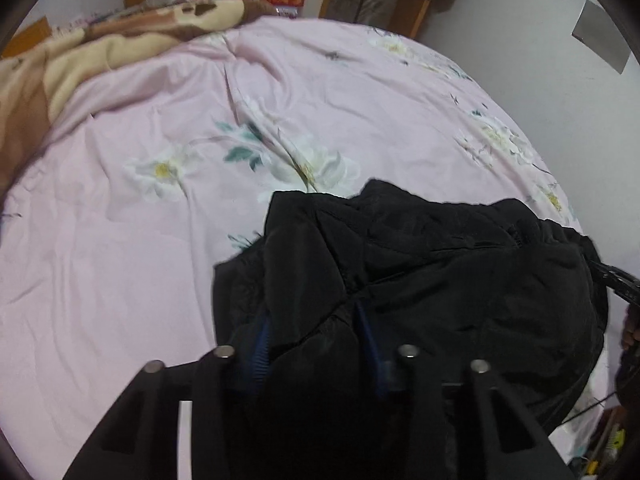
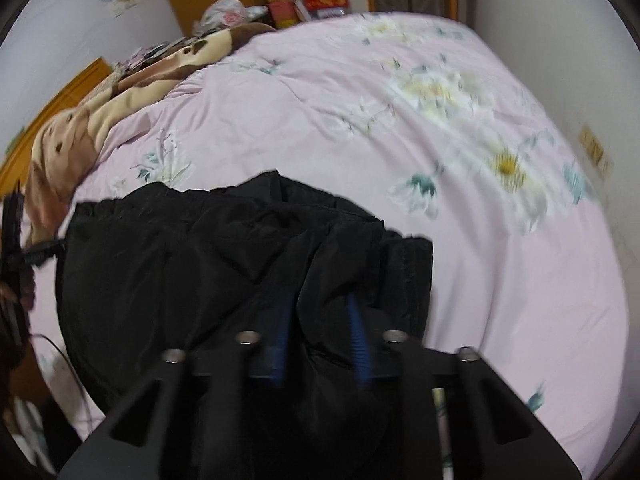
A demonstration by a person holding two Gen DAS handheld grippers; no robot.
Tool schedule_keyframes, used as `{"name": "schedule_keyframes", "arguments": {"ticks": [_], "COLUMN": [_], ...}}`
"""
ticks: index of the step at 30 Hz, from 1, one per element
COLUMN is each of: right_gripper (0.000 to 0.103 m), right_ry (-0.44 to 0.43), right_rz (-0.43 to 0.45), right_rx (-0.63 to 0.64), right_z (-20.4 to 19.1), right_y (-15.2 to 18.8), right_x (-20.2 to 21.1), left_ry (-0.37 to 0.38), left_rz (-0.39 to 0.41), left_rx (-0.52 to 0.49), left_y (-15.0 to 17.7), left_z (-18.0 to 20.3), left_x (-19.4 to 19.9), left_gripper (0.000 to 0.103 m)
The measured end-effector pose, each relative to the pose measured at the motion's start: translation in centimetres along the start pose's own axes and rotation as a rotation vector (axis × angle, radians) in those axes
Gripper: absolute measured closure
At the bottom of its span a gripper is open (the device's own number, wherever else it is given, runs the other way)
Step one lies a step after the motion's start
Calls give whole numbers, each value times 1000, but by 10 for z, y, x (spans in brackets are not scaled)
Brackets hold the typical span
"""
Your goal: Fold large clothes
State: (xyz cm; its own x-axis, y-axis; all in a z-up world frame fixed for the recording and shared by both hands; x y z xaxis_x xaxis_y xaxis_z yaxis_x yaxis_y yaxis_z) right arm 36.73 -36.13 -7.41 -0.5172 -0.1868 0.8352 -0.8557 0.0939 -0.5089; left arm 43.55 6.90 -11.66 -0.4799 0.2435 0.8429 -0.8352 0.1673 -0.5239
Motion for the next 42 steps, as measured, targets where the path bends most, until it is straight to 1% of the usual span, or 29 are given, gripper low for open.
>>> {"name": "schedule_keyframes", "arguments": {"ticks": [1,3,5,8,11,13,15,17,18,19,20,22,25,27,29,32,33,34,35,37,38,39,41,42], "right_gripper": [87,89,89,89,89,89,89,89,89,89,89,88,87,86,84,80,80,79,76,67,54,41,40,40], "right_ry": [36,80,95,125,152,167,190,226,266,287,303,333,364,364,364,391,403,429,443,430,414,410,408,398], "right_rz": [17,81,173,278,329,328,301,242,191,161,112,36,-30,-75,-116,-149,-154,-147,-136,-64,-32,-1,73,117], "right_rx": [24,51,52,65,77,56,37,22,37,47,53,69,94,78,69,88,94,93,75,15,-12,-39,-49,-48], "right_z": [-4,-11,-18,-32,-41,-41,-36,-31,-27,-26,-22,-17,-13,-12,-10,-13,-15,-16,-17,-17,-16,-15,-21,-26], "right_y": [0,-3,-10,-22,-35,-44,-50,-52,-51,-50,-45,-37,-32,-32,-31,-31,-31,-34,-36,-43,-45,-46,-46,-45], "right_x": [5,18,40,61,66,57,40,12,-9,-21,-38,-64,-85,-94,-102,-108,-107,-103,-97,-72,-61,-48,-19,-2], "left_ry": [-19,-50,-65,-85,-105,-115,-127,-157,-169,-187,-194,-194,-198,-212,-246,-302,-329,-335,-331,-296,-276,-272,-286,-280], "left_rz": [14,59,111,181,217,209,165,96,76,43,18,-7,-60,-82,-96,-120,-112,-90,-71,-35,-5,5,53,75], "left_rx": [0,16,39,60,81,84,93,93,85,67,64,63,56,40,2,-49,-75,-68,-50,-7,25,39,65,65], "left_y": [-1,-4,-10,-23,-41,-49,-54,-52,-50,-47,-45,-43,-45,-45,-43,-45,-47,-49,-49,-49,-48,-48,-44,-42], "left_z": [1,2,1,0,-4,-5,-7,-6,-6,-5,-5,-5,-8,-7,-3,5,10,11,10,5,0,-4,-6,-3], "left_x": [4,17,30,47,52,43,22,-8,-18,-33,-45,-58,-73,-81,-88,-94,-90,-83,-75,-57,-43,-34,-5,7], "left_gripper": [75,78,78,78,78,78,78,78,76,75,74,72,72,71,70,65,65,63,62,57,55,54,53,53]}}
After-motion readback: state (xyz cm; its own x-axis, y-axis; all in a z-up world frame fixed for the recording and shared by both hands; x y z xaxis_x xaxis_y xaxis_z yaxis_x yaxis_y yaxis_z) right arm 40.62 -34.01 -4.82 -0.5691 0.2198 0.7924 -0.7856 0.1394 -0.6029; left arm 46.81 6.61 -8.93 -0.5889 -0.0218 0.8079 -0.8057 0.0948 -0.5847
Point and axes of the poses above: each gripper's, at about its wrist camera, not at the fingertips, and x roughly against the way its jaws point, z to its right, y to its underside, the point moved 3 cm from there along -x, roughly the way its jaws point, and after that the axes turned 9 degrees about -x, right-handed, at the moved point
